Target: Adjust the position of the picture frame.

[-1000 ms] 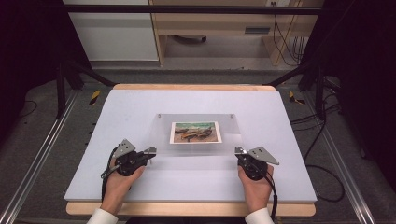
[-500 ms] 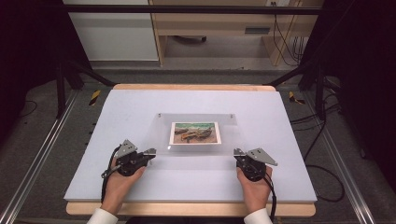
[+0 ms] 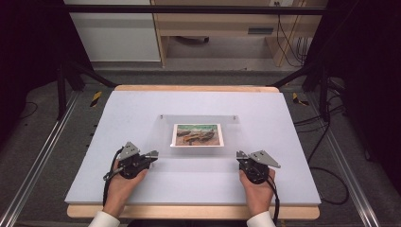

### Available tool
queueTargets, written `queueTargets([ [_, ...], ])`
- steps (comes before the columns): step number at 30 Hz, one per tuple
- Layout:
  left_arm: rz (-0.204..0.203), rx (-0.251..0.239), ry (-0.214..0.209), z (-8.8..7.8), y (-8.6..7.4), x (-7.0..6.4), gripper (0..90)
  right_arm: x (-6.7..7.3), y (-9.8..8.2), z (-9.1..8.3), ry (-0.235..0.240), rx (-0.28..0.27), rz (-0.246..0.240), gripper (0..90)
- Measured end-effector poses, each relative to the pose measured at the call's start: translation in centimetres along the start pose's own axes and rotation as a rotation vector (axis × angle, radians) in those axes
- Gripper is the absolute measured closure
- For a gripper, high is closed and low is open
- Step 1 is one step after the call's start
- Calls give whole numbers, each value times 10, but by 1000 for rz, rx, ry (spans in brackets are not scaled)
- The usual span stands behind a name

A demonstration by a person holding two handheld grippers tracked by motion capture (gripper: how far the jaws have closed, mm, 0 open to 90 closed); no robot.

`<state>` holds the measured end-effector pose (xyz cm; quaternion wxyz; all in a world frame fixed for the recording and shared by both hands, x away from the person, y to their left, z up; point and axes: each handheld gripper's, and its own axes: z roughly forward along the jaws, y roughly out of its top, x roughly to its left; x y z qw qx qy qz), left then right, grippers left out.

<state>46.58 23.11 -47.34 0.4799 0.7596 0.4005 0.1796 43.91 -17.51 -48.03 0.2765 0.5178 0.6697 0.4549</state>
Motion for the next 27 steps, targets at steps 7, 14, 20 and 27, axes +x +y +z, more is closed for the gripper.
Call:
queueTargets([
  [7, 12, 16, 7, 1, -1, -1, 833, 0, -2, 1, -1, 9, 3, 840],
  [14, 12, 27, 7, 2, -2, -1, 833, 0, -4, 3, -3, 21, 3, 840],
  [20, 13, 34, 9, 3, -2, -1, 833, -1, -4, 3, -1, 23, 4, 838],
  [27, 15, 36, 12, 3, -2, -1, 833, -1, -5, 4, -1, 25, 4, 835],
])
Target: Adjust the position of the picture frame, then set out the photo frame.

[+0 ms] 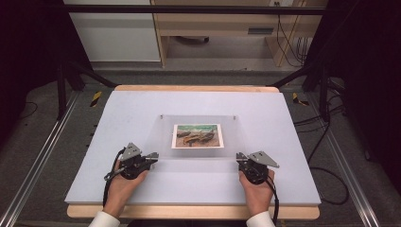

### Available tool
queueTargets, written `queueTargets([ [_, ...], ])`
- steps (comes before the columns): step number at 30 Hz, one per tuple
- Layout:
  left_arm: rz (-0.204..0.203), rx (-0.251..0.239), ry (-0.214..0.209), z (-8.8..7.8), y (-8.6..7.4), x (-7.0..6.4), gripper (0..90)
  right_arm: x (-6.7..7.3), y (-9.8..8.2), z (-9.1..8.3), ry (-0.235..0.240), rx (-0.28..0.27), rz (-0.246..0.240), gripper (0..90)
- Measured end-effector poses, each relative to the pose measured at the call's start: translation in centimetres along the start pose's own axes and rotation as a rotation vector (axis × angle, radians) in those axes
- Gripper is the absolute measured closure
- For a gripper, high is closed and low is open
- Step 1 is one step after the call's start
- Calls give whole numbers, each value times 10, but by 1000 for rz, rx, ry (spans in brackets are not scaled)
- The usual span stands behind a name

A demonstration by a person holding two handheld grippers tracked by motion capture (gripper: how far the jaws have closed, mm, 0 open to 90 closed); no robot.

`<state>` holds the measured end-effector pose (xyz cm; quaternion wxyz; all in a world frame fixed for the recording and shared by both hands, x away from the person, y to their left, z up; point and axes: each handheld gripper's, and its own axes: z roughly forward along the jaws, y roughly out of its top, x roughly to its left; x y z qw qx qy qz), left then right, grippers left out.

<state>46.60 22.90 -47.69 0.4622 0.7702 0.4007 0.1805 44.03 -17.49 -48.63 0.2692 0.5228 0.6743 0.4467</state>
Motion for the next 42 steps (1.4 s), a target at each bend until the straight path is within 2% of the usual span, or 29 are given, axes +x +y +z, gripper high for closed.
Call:
queueTargets([
  [4, 1, 2, -7, 0, 0, 0, 820, 0, 0, 0, 8, 3, 4, 811],
  [6, 11, 8, -12, 0, 1, -3, 762, 1, 0, 0, 14, 4, 3, 767],
  [10, 40, 44, -12, -1, 3, -12, 536, 5, 3, -1, 27, 31, -6, 586],
  [13, 64, 67, -8, -3, 4, -16, 392, 9, 4, -5, 4, 50, -29, 429],
  [14, 64, 67, -8, -3, 4, -16, 347, 9, 4, -5, 4, 50, -29, 429],
  [16, 37, 49, -2, -7, 4, -17, 266, 10, 5, -10, -10, 71, -47, 327],
  [19, 7, 24, -22, -14, 6, -13, 184, 10, 7, -18, -9, 81, -62, 247],
  [23, -14, 7, -54, -23, 8, -9, 87, 8, 11, -33, -10, 72, -77, 186],
  [24, -14, 7, -54, -23, 8, -9, 78, 8, 11, -33, -10, 72, -77, 186],
  [25, -21, -18, -51, -30, 10, -8, 78, 6, 13, -40, -5, 66, -71, 149],
  [27, -26, -56, -45, -38, 15, -7, 78, 5, 18, -46, -7, 50, -94, 135],
  [28, -26, -56, -45, -38, 15, -7, 76, 5, 18, -46, -7, 50, -94, 135],
  [29, -8, -83, -52, -44, 23, -6, 68, 2, 26, -52, -3, 29, -102, 119],
  [30, -8, -83, -52, -44, 23, -6, 63, 0, 31, -54, -1, 17, -94, 120],
  [31, -21, -74, -48, -46, 34, -3, 66, -2, 36, -55, 4, 9, -90, 125],
  [33, -24, -52, -54, -43, 43, 1, 73, -9, 46, -53, 21, 18, -97, 137],
  [36, -14, 8, -53, -33, 56, 4, 72, -16, 57, -46, 41, 50, -131, 178],
  [37, -20, 9, -50, -30, 60, 5, 74, -17, 59, -43, 58, 66, -132, 180],
  [38, -20, 9, -50, -30, 60, 5, 77, -20, 62, -39, 82, 82, -125, 180],
  [39, -18, 22, -54, -24, 68, 8, 82, -21, 64, -34, 98, 94, -124, 181],
  [40, -18, 22, -54, -24, 68, 8, 81, -21, 64, -34, 98, 94, -124, 181],
  [42, -34, 60, -60, -11, 71, 15, 84, -27, 69, -21, 128, 119, -118, 176],
])
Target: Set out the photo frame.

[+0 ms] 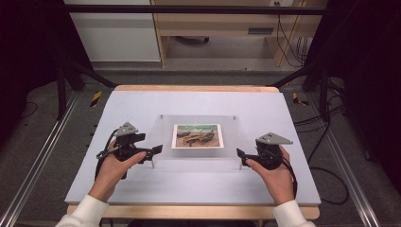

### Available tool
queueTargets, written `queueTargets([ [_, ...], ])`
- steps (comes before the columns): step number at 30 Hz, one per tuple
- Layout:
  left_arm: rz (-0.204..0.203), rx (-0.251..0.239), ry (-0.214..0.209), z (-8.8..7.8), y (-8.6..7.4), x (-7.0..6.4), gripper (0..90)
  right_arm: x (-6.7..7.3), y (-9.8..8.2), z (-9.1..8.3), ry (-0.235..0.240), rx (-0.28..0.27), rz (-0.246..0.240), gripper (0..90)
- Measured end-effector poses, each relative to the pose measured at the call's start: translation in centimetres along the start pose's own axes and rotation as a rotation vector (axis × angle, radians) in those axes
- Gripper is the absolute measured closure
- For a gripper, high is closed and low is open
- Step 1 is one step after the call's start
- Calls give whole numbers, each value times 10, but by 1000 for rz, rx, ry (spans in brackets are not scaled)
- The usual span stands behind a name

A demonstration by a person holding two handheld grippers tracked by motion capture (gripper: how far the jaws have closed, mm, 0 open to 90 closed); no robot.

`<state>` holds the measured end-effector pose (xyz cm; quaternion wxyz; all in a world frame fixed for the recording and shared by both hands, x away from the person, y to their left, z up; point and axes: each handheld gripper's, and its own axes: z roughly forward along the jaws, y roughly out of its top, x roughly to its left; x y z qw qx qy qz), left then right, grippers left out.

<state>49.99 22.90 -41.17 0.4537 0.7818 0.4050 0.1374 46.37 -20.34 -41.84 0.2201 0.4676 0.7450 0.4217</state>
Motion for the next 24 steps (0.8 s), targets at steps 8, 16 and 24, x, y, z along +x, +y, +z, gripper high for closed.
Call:
queueTargets([
  [8, -73, 37, -20, 24, -12, 16, 117, -17, 3, 28, 86, 74, 68, 178],
  [16, -104, 49, -25, 33, -20, 21, 156, -20, 2, 46, 159, 127, 126, 203],
  [24, -196, 64, -72, 32, -24, 27, 154, -16, 3, 49, 169, 145, 160, 191],
])
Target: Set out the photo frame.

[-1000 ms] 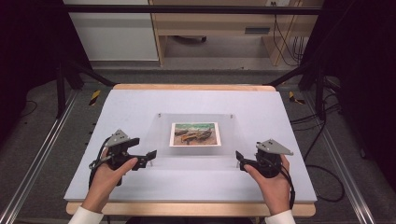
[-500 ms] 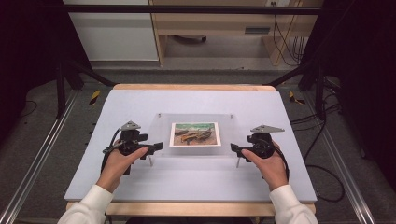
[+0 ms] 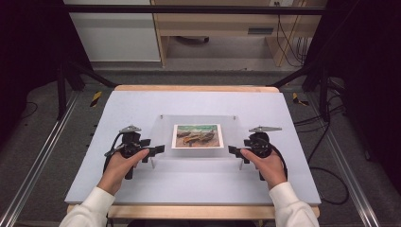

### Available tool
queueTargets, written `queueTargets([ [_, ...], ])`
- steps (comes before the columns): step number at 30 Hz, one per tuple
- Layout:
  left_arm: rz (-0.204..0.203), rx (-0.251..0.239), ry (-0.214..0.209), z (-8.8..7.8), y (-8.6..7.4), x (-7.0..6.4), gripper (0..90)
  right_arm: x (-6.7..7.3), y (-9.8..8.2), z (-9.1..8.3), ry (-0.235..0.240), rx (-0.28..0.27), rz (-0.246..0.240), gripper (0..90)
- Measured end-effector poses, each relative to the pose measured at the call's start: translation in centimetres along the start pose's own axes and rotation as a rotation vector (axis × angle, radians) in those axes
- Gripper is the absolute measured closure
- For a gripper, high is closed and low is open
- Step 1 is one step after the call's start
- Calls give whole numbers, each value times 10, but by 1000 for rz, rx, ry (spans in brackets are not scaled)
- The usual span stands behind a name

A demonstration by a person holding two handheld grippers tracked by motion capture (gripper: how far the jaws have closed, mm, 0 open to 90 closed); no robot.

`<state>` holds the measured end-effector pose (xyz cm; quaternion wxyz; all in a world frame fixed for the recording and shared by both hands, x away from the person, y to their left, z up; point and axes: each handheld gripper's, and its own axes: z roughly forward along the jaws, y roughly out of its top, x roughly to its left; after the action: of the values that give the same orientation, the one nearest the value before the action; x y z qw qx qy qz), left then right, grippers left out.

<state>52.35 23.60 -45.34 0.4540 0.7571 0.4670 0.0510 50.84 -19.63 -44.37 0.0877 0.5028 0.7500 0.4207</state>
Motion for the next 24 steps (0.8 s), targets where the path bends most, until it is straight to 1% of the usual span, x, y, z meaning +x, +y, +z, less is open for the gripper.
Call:
queueTargets([
  [1, -8, 9, -5, -1, 0, 1, 156, 0, 0, 0, 7, 8, 19, 191],
  [7, -29, 12, -15, 0, -1, 2, 158, 0, 0, 0, 4, 9, 29, 191],
  [8, -34, 9, -20, 0, -2, 2, 159, 0, 0, 0, 4, 9, 29, 190],
  [10, -52, 7, -52, 1, -4, 2, 157, -2, 0, 0, 15, 16, 48, 186],
  [11, -53, 4, -58, 2, -5, 3, 158, -3, -1, 0, 22, 16, 61, 186],
  [12, -53, 4, -58, 2, -5, 3, 158, -3, -1, 0, 22, 16, 61, 186],
  [13, -55, 3, -54, 2, -4, 2, 158, -5, -3, 0, 36, 15, 79, 187],
  [14, -55, 3, -54, 2, -4, 2, 158, -5, -3, 0, 36, 15, 79, 187],
  [15, -54, 1, -51, 2, -4, 2, 158, -6, -4, 0, 48, 15, 98, 187],
  [18, -55, 0, -51, 3, -4, 3, 159, -7, -4, 0, 48, 13, 99, 188],
  [21, -53, 4, -40, 3, -3, 2, 158, -7, -3, 1, 46, 14, 95, 191],
  [24, -55, 3, -40, 3, -3, 2, 158, -7, -3, 1, 48, 13, 95, 195],
])
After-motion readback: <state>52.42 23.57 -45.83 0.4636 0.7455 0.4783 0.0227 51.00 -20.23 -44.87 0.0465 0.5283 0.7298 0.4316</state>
